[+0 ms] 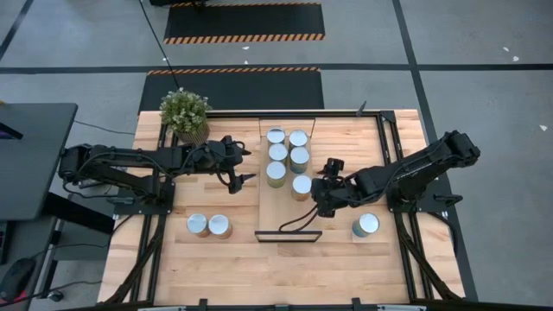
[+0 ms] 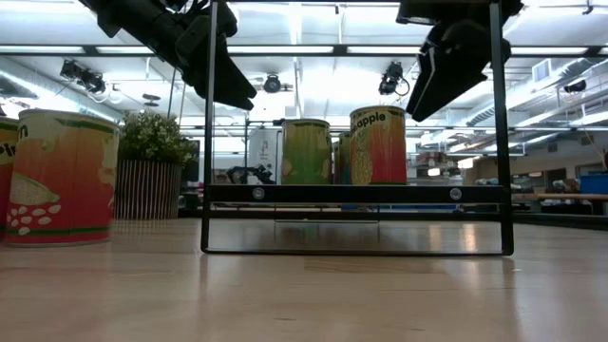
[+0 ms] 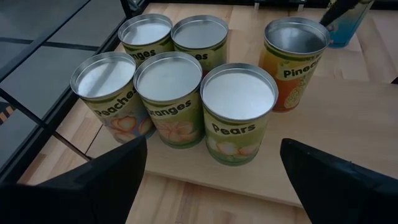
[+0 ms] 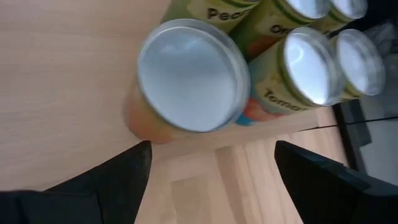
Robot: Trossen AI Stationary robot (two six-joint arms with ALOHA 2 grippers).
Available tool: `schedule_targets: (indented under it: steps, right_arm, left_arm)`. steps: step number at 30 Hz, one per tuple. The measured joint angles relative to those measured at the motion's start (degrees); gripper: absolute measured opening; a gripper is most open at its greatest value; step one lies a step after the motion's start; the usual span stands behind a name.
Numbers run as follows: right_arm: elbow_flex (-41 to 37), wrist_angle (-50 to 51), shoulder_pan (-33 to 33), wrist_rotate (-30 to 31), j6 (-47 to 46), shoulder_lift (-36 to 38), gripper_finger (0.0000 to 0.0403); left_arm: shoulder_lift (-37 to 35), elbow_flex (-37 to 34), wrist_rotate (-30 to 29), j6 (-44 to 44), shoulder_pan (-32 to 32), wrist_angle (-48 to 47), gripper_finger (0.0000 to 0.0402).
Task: Pick and place cans onto a shelf
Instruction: Put the right canned pineapple on the shelf
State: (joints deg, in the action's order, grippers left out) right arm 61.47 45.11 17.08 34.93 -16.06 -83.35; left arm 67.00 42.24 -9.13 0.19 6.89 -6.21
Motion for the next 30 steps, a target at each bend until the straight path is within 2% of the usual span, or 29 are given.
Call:
schedule_targets:
  steps: [4, 11, 14, 18, 20, 25, 30]
  right_arm:
    - [0.00, 0.04, -0.20, 2.58, 0.85, -0.02, 0.0348]
    - [0.00, 3.94, -0.83, 10.70, 0.83, 0.00, 0.0348]
    - [0.00, 4.65, -0.76, 9.54, 0.62, 0.00, 0.0348]
    - [0.00, 3.23, -0.81, 0.79, 0.68, 0.00, 0.0348]
    - [0.00, 2.23, -0.72, -1.44, 0.70, 0.00, 0.0348]
    - [-0.34, -1.87, 0.17, 0.76, 1.21, 0.04, 0.0348]
    - [-3.96, -6.22, -0.17, 3.58, 2.77, 0.09, 0.0348]
  left_arm:
    - [0.00, 0.02, 0.00, -0.02, 0.01, -0.01, 0.0375]
    - [0.00, 0.00, 0.00, -0.02, 0.00, -0.03, 0.0375]
    - [0.00, 0.00, 0.00, -0.02, 0.01, -0.05, 0.0375]
    - [0.00, 0.00, 0.00, -0.02, 0.01, -0.05, 0.0375]
    - [0.00, 0.00, 0.00, -0.02, -0.01, -0.04, 0.0375]
    - [0.00, 0.00, 0.00, -0.07, -0.01, -0.03, 0.0375]
    - [0.00, 0.00, 0.00, -0.07, -0.01, -0.03, 0.0375]
